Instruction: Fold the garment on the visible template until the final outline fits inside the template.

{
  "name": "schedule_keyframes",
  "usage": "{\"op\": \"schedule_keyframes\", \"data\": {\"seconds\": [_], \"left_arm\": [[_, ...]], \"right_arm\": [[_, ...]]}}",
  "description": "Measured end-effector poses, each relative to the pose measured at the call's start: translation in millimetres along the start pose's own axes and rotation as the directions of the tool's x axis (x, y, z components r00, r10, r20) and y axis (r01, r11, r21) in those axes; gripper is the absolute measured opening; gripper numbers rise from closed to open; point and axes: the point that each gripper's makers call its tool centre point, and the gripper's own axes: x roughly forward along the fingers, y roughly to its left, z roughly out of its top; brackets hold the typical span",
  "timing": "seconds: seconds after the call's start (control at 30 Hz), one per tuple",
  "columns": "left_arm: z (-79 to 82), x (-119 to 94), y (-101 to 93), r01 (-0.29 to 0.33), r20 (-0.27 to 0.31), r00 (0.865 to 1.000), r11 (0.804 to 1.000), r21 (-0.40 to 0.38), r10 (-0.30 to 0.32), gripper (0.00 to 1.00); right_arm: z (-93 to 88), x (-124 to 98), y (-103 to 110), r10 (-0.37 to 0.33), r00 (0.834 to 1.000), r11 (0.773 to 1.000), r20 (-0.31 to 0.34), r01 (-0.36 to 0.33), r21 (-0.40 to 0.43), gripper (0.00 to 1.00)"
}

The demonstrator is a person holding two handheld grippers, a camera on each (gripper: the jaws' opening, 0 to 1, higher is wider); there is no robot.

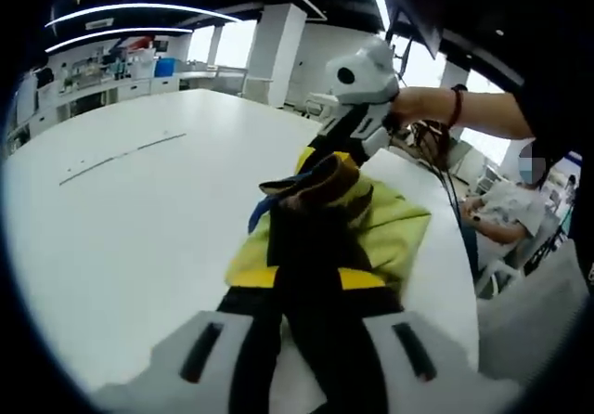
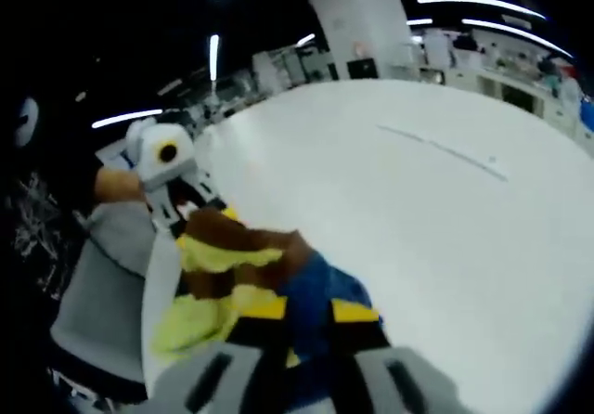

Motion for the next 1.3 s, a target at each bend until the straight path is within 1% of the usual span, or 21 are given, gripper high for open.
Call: {"op": "schedule_keyframes", "data": {"seconds": [0.03, 0.13, 0.2, 0.27, 0.33, 0.43, 0.57, 0.67, 0.77, 0.83, 0.9, 0.97, 1.0, 1.13, 1.2, 1.27, 1.3], "left_arm": [[-1.2, 0.3, 0.1, -0.004, -0.005, 1.000, 1.000, -0.004, 0.004, 0.17], [-3.8, 0.7, 0.9, -0.015, -0.013, 1.000, 1.000, -0.023, 0.015, 0.13], [-6.2, 1.2, 3.3, -0.024, -0.021, 1.000, 0.999, -0.037, 0.024, 0.09], [-8.5, 0.8, 4.4, -0.031, -0.032, 0.999, 0.998, -0.052, 0.029, 0.00], [-8.3, -0.5, 3.8, -0.035, -0.029, 0.999, 0.997, -0.064, 0.033, 0.00], [-5.5, -5.5, -0.1, -0.040, -0.028, 0.999, 0.999, -0.037, 0.039, 0.00], [3.5, -13.4, -4.7, -0.052, -0.006, 0.999, 0.999, 0.010, 0.052, 0.00], [10.3, -21.8, -10.4, -0.061, 0.009, 0.998, 0.998, 0.032, 0.061, 0.00], [15.5, -29.6, -11.9, -0.075, 0.027, 0.997, 0.996, 0.042, 0.073, 0.00], [20.7, -37.4, -10.4, -0.089, 0.050, 0.995, 0.995, 0.051, 0.086, 0.00], [29.4, -45.8, -12.9, -0.106, 0.074, 0.992, 0.993, 0.055, 0.102, 0.00], [37.3, -55.8, -11.5, -0.123, 0.098, 0.988, 0.992, 0.029, 0.120, 0.00], [44.5, -62.9, -10.0, -0.135, 0.130, 0.983, 0.990, 0.031, 0.130, 0.00], [58.1, -84.7, -2.8, -0.186, 0.176, 0.968, 0.982, 0.029, 0.178, 0.00], [66.3, -93.5, 1.3, -0.212, 0.212, 0.955, 0.977, 0.003, 0.206, 0.00], [75.6, -104.9, 7.4, -0.235, 0.253, 0.937, 0.970, -0.057, 0.241, 0.00], [78.2, -107.9, 7.6, -0.234, 0.262, 0.934, 0.971, -0.056, 0.241, 0.00]], "right_arm": [[-1.8, -1.3, -5.5, -0.024, 1.000, 1.000, -0.009, 0.024, -0.006, 0.00], [-3.1, -1.7, -4.8, -0.025, 1.000, 1.000, -0.010, 0.025, 0.011, 0.00], [-3.7, -1.9, -5.3, -0.031, 0.999, 1.000, -0.014, 0.031, 0.004, 0.00], [-2.9, -2.6, -4.7, -0.034, 0.999, 0.999, -0.013, 0.034, 0.006, 0.00], [-0.9, -4.9, -3.4, -0.040, 0.999, 0.999, -0.007, 0.040, 0.007, 0.00], [2.5, -11.2, -2.0, -0.040, 0.999, 0.999, 0.011, 0.040, -0.006, 0.00], [9.9, -19.6, 1.8, -0.046, 0.998, 0.999, 0.050, 0.046, -0.002, 0.00], [18.4, -29.0, 0.3, -0.083, 0.993, 0.996, 0.087, 0.084, -0.013, 0.00], [26.9, -39.8, 5.9, -0.099, 0.987, 0.994, 0.123, 0.103, -0.027, 0.00], [31.1, -45.3, 8.8, -0.112, 0.984, 0.992, 0.140, 0.119, -0.042, 0.00], [33.3, -49.2, 12.2, -0.123, 0.981, 0.990, 0.147, 0.132, -0.053, 0.00], [36.3, -53.5, 12.3, -0.145, 0.977, 0.985, 0.155, 0.157, -0.067, 0.00], [38.1, -55.1, 13.3, -0.150, 0.975, 0.984, 0.161, 0.162, -0.067, 0.00], [50.0, -63.6, 14.8, -0.172, 0.964, 0.979, 0.204, 0.191, -0.076, 0.00], [57.2, -68.7, 13.1, -0.186, 0.956, 0.975, 0.227, 0.208, -0.077, 0.00], [64.0, -73.0, 10.8, -0.194, 0.950, 0.974, 0.246, 0.216, -0.064, 0.00], [66.7, -74.6, 9.6, -0.197, 0.947, 0.973, 0.254, 0.220, -0.064, 0.00]]}}
